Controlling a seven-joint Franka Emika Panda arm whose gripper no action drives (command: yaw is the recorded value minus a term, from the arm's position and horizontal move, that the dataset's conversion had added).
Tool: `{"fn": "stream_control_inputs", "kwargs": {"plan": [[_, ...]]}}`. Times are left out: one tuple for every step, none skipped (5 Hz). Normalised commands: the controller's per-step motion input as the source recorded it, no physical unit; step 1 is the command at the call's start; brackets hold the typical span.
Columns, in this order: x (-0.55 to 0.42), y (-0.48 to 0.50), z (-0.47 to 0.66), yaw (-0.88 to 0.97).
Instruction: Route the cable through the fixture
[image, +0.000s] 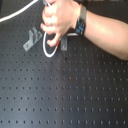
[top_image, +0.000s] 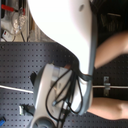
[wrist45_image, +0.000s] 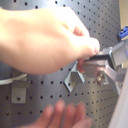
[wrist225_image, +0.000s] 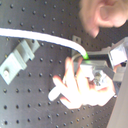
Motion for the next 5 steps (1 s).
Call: {"fn": "stream_control_inputs", "kwargs": {"plan": [[-0.032,-0.036,0.04,0.00],[-0.233,-0.262,0.46,-0.19],[-0.367,-0.060,0.33,-0.17],[-0.367,0.260,0.21,-0.38],[-0.443,0.333,0.12,-0.22]]}}
